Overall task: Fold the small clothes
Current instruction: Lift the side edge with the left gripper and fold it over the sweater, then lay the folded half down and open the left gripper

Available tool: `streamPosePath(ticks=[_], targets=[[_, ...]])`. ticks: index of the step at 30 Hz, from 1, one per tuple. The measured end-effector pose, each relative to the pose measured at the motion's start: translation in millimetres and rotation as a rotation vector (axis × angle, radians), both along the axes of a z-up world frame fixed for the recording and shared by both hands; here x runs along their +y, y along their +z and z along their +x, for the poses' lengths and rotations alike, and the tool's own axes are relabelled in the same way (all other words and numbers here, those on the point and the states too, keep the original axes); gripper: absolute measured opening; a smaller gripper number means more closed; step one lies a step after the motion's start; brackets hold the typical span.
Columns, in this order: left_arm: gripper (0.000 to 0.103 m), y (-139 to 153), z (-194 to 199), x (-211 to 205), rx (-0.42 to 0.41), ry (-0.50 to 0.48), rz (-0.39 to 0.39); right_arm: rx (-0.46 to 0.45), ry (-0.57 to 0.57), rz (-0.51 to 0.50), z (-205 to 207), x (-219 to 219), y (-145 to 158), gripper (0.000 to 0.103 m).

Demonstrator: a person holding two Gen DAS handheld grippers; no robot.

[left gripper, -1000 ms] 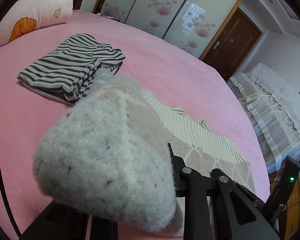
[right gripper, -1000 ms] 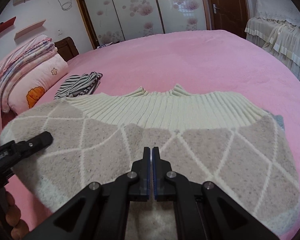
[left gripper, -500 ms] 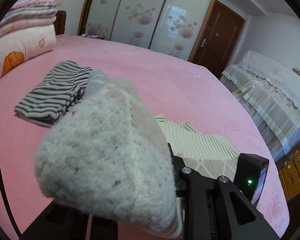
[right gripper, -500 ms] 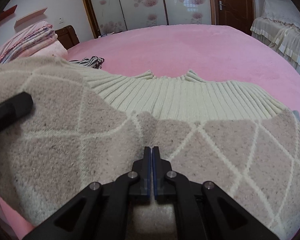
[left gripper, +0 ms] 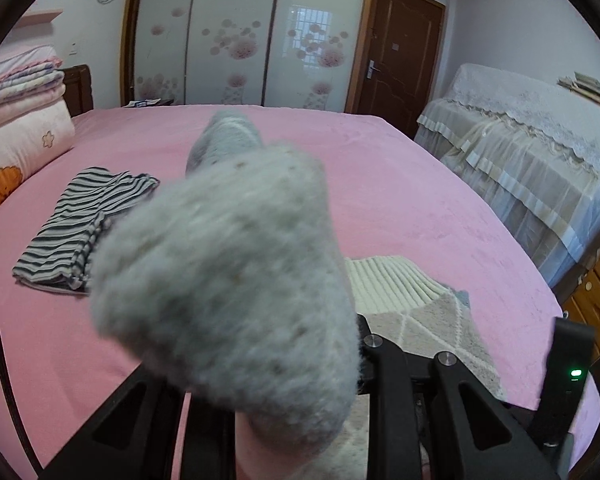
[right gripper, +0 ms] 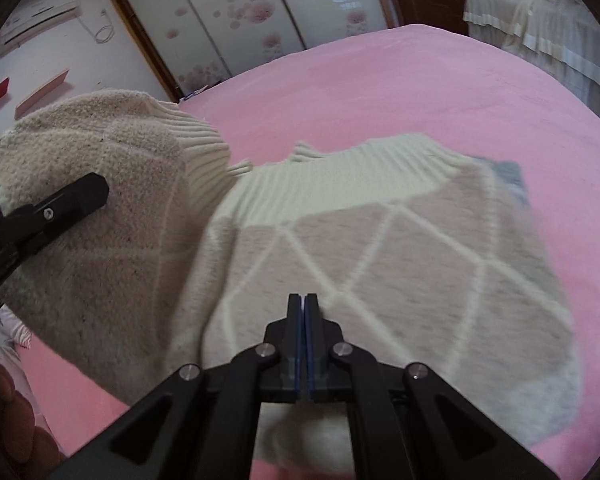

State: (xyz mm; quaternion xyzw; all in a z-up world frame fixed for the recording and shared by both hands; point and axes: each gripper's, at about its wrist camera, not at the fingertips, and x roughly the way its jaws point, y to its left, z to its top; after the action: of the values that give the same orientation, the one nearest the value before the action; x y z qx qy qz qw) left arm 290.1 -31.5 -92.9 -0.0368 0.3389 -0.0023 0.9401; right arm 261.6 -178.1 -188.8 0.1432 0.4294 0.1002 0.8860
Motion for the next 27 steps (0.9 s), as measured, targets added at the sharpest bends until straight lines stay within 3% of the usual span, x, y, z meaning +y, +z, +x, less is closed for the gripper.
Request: streamPosePath(ticks=[10, 23, 27], targets=[[0.022, -32, 18, -86, 0.068, -0.102, 0.088, -0.026, -0.134, -0.023, -49, -73, 11, 0.001], [0.022, -62, 1, -160, 0.114, -0.193, 0.301, -0.020, -0.176, 0.018, -60, -100, 5, 0.001], [0.022, -60, 3, -168, 0.128, -0.186, 0.291, -0.022, -0.181, 0.010, -62, -106, 4, 0.001]])
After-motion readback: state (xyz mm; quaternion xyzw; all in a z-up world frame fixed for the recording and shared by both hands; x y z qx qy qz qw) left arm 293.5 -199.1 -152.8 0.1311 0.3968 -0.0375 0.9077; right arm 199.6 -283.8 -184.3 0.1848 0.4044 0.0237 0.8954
